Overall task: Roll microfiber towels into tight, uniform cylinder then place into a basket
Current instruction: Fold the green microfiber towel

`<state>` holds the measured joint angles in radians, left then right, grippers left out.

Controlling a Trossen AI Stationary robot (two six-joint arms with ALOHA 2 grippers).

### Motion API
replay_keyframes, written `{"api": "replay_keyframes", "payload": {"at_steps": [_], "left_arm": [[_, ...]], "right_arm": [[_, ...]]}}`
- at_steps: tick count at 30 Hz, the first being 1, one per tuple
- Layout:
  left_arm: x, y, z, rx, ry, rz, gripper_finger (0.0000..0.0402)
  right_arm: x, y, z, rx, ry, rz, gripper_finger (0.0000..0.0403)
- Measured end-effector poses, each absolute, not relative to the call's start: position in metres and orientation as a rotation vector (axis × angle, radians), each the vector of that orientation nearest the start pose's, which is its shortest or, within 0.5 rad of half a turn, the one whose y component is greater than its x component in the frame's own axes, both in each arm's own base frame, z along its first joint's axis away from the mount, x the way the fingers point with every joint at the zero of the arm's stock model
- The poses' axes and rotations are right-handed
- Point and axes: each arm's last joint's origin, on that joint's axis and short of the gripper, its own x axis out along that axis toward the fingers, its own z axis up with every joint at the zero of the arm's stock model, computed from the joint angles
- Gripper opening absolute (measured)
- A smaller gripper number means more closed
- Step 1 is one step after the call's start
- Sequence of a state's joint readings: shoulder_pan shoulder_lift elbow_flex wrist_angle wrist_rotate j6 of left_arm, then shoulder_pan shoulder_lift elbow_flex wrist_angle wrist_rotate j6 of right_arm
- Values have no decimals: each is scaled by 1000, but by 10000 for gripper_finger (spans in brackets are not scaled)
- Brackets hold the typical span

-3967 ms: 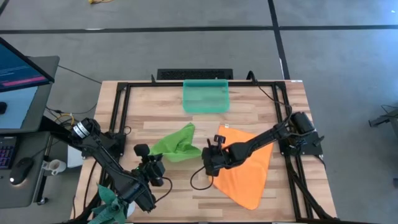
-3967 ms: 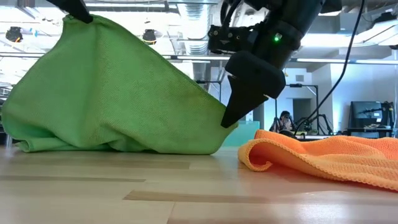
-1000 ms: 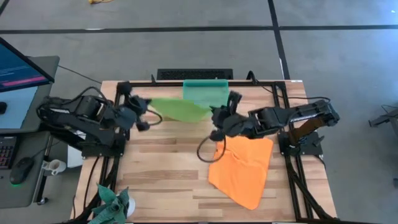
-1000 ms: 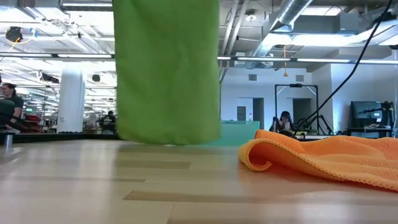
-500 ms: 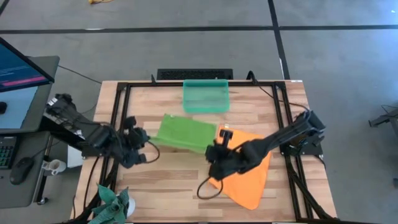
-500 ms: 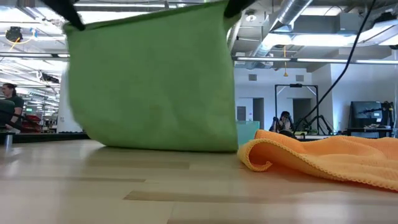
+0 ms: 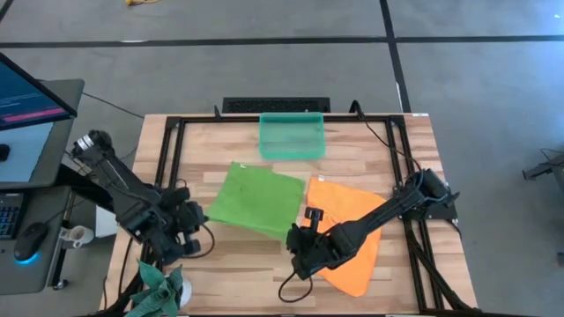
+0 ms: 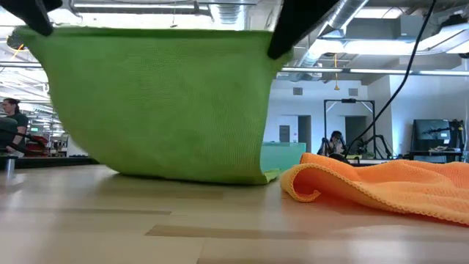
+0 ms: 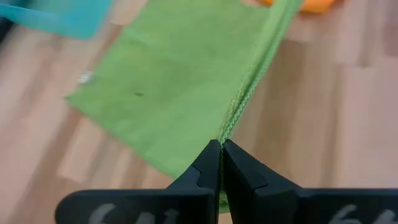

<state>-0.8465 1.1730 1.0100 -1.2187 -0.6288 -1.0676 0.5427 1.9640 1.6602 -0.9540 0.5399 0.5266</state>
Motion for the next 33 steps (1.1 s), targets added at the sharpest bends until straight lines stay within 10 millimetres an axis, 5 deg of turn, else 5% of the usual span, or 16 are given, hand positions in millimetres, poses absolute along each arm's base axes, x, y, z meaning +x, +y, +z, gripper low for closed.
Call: {"api": "replay_keyframes", "payload": {"at_steps": [18, 33], "left_arm": [[196, -92, 236, 218, 1085, 720, 0], [230, -75, 197, 446, 1183, 846, 0]], "right_arm": [[371, 130, 232, -135, 1130, -505, 11], [368, 75, 178, -159, 1226, -593, 8]]}}
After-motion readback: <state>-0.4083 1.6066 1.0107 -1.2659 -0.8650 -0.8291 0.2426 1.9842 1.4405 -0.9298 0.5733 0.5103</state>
